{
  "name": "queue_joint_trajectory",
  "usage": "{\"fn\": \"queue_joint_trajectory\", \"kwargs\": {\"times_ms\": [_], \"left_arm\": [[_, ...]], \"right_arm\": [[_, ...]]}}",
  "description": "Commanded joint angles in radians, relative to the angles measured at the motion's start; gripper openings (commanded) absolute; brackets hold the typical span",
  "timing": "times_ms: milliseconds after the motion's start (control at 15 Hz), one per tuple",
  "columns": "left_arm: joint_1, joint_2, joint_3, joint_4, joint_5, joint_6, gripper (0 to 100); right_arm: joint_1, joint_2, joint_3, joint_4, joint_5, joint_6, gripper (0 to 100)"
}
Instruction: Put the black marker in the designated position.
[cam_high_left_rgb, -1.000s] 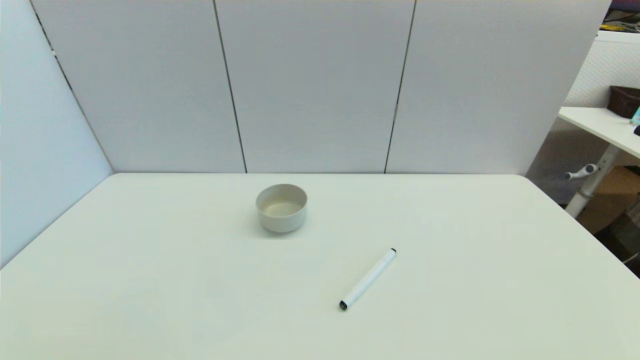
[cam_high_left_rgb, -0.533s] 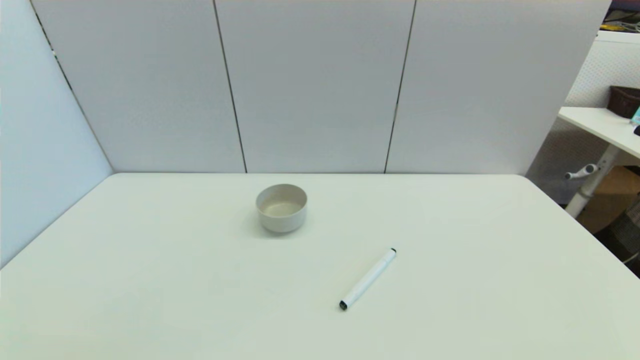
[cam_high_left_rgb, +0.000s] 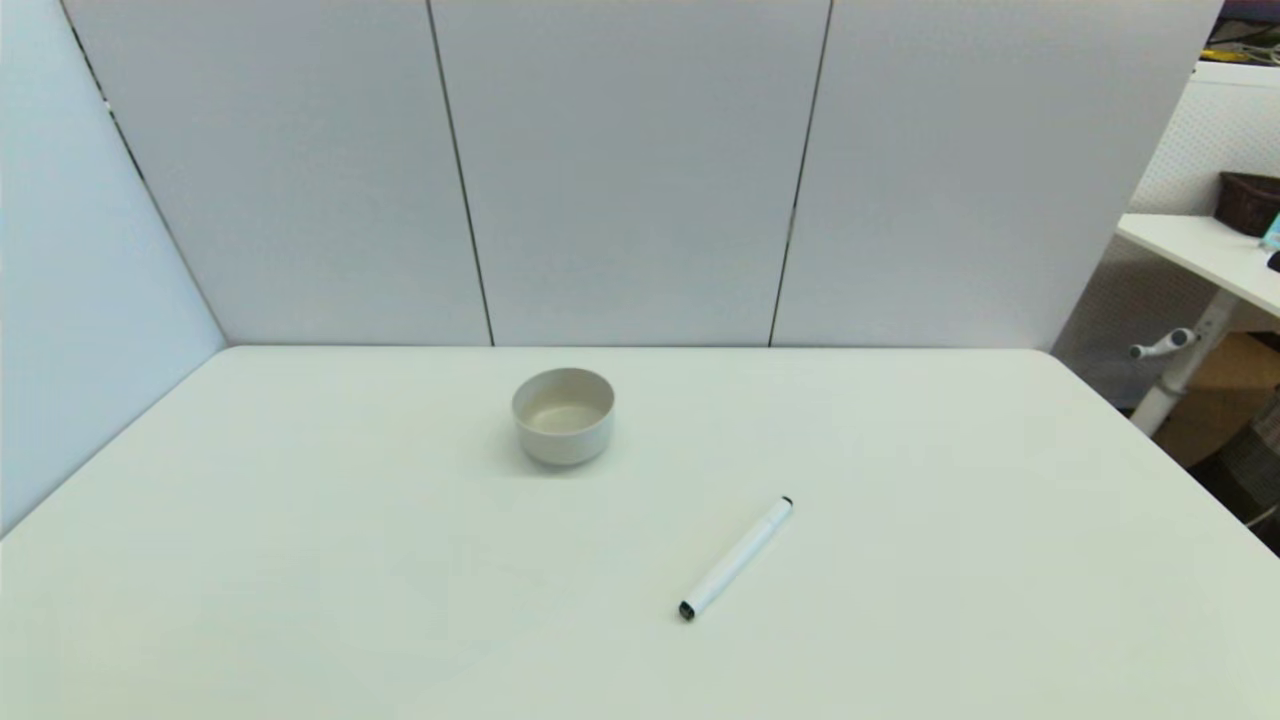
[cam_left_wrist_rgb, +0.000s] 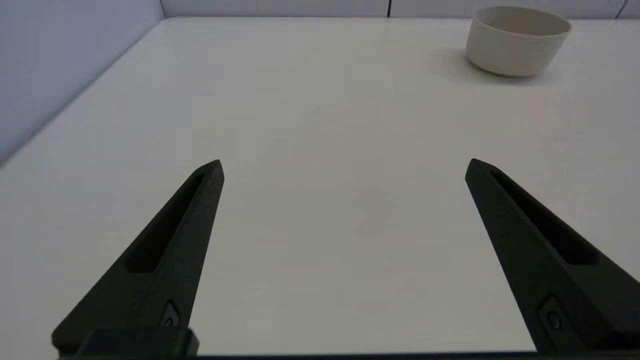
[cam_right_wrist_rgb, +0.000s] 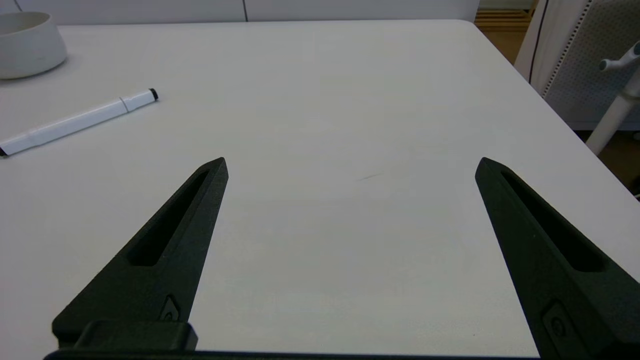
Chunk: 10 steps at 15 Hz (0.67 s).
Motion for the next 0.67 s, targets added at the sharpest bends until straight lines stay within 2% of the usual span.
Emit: {"fn": "queue_joint_trajectory", "kwargs": {"times_ms": [67,200,333,667], "left_arm": [[-0.047,0.521,-0.445,0.166,-0.103,0.241,100],[-0.118,0.717,-0.511,0.189,-0.158,0.296,100],[-0.194,0.886,-0.516,0.127,-0.181,0.300,100],[-0.397,1.352,-0.547,-0.291,-0.198,0.290,100]], "right_arm": [[0.000,0.001,-0.001,-0.001,0.000,0.000,100],[0.000,0.001,-0.001,-0.001,0.000,0.000,100],[0.000,0.001,0.001,-0.001,0.000,0.000,100],[0.000,0.001,-0.001,-0.001,0.000,0.000,100]]}}
